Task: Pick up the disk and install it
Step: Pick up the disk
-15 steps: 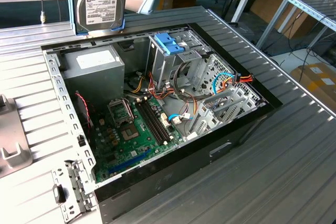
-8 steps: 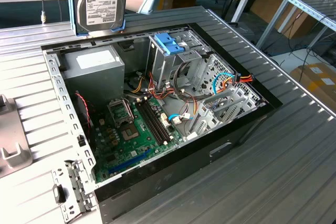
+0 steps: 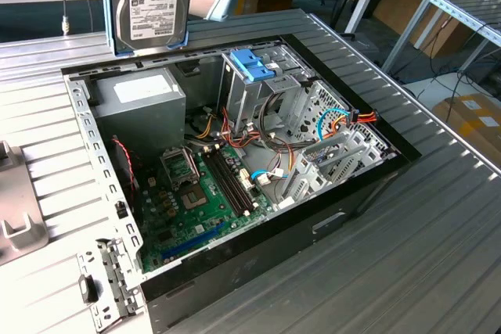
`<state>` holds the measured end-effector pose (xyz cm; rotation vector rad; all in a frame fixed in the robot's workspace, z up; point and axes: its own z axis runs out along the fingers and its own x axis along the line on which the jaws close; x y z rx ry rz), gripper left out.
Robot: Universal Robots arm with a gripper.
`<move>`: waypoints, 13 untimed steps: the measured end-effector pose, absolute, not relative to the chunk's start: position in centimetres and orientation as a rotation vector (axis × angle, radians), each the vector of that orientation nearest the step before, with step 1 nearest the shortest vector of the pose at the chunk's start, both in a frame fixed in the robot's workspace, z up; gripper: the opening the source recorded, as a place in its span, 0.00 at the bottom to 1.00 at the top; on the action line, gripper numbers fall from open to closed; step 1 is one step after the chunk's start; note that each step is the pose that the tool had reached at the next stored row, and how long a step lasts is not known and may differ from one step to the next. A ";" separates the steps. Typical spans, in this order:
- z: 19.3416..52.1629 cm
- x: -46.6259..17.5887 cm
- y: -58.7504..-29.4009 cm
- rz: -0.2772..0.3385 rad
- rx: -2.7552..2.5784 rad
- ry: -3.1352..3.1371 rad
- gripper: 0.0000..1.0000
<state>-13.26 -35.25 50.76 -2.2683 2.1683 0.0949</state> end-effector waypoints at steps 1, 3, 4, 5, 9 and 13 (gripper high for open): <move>50.8 -13.3 -35.3 0.095 -2.268 2.168 0.37; 50.8 -13.3 -35.5 0.095 -2.268 2.168 0.37; 50.8 -13.3 -35.6 0.095 -2.268 2.168 0.37; 50.8 -13.3 -35.6 0.095 -2.268 2.168 0.37; 50.8 -13.3 -35.9 0.095 -2.268 2.168 0.37; 50.8 -13.3 -36.1 0.095 -2.268 2.168 0.37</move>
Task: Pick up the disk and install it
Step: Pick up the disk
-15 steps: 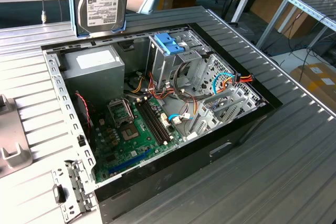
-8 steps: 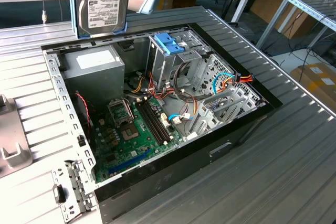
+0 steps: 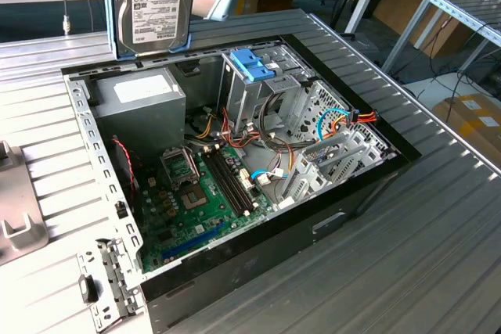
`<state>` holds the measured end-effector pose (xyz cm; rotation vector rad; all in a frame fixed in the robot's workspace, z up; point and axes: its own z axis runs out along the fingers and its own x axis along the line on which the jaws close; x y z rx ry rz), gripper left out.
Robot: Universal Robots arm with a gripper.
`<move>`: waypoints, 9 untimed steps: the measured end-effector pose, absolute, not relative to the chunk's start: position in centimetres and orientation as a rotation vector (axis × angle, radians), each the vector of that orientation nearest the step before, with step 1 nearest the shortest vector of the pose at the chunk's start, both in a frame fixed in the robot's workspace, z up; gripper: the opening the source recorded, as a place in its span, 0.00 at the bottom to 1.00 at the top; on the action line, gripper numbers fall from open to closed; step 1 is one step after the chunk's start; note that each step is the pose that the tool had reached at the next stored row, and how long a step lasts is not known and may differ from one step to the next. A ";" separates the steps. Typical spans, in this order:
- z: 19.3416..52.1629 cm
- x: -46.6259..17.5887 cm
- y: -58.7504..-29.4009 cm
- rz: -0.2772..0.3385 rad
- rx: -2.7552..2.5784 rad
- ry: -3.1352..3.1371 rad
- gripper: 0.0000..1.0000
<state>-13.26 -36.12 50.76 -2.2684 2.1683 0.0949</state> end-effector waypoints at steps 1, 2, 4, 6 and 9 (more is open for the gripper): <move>50.8 -13.3 -36.2 0.095 -2.268 2.168 0.37; 50.8 -13.3 -36.3 0.095 -2.268 2.168 0.37; 50.8 -13.3 -36.4 0.095 -2.268 2.168 0.37; 50.8 -13.3 -36.5 0.095 -2.268 2.168 0.37; 50.8 -13.3 -36.8 0.095 -2.268 2.168 0.37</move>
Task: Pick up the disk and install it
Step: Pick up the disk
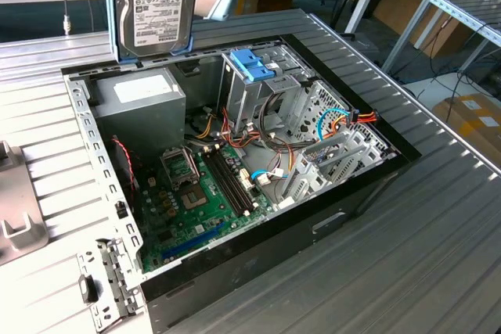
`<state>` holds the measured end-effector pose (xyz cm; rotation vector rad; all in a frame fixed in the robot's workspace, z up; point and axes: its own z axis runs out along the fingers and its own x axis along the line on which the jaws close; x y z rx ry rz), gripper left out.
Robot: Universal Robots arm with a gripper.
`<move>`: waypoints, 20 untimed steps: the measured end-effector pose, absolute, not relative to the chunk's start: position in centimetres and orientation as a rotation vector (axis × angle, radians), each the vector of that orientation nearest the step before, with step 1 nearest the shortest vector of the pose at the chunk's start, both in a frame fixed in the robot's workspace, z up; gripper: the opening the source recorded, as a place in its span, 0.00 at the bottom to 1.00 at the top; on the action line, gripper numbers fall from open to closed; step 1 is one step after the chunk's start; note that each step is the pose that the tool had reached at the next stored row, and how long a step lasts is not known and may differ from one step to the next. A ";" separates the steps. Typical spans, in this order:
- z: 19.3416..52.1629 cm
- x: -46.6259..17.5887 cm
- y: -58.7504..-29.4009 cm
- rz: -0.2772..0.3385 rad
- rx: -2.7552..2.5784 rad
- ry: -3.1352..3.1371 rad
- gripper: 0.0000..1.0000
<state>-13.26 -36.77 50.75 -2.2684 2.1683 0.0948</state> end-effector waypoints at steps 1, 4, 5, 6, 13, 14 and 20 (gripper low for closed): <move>50.8 -13.3 -36.8 0.095 -2.268 2.168 0.37; 50.8 -13.3 -37.1 0.095 -2.268 2.168 0.37; 50.8 -13.3 -37.2 0.095 -2.268 2.168 0.37; 50.8 -13.3 -37.2 0.095 -2.268 2.168 0.37; 50.8 -13.3 -37.8 0.095 -2.268 2.168 0.37; 50.8 -13.3 -37.8 0.095 -2.268 2.168 0.37; 50.8 -13.3 -38.2 0.095 -2.268 2.168 0.37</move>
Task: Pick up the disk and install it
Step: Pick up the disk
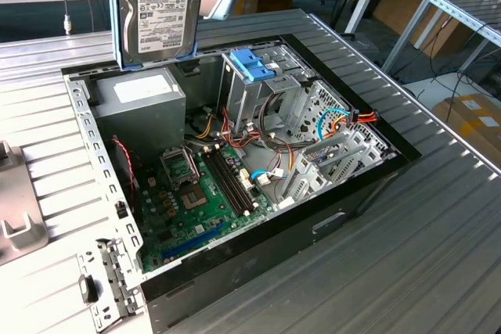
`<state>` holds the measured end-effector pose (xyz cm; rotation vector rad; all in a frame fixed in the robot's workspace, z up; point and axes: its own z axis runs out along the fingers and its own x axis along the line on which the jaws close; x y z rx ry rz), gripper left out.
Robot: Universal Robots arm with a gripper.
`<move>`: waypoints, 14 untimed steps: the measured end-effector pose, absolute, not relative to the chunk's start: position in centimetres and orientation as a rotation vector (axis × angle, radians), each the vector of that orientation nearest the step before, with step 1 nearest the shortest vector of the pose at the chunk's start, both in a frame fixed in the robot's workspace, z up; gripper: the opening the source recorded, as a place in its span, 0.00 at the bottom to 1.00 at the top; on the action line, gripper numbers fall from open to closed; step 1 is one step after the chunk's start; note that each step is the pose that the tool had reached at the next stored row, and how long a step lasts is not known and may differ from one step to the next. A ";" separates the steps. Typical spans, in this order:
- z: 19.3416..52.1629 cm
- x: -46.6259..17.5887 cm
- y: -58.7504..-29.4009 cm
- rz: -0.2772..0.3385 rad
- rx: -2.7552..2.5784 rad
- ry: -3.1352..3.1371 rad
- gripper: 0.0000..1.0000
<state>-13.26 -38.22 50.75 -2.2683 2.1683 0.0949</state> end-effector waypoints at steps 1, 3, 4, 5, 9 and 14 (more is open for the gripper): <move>50.8 -13.3 -38.3 0.095 -2.268 2.168 0.37; 50.8 -13.3 -38.4 0.095 -2.268 2.168 0.37; 50.8 -13.3 -38.5 0.095 -2.268 2.168 0.37; 50.8 -13.3 -38.5 0.095 -2.268 2.168 0.37; 50.8 -13.3 -38.8 0.095 -2.268 2.168 0.37; 50.8 -13.3 -39.2 0.095 -2.268 2.168 0.37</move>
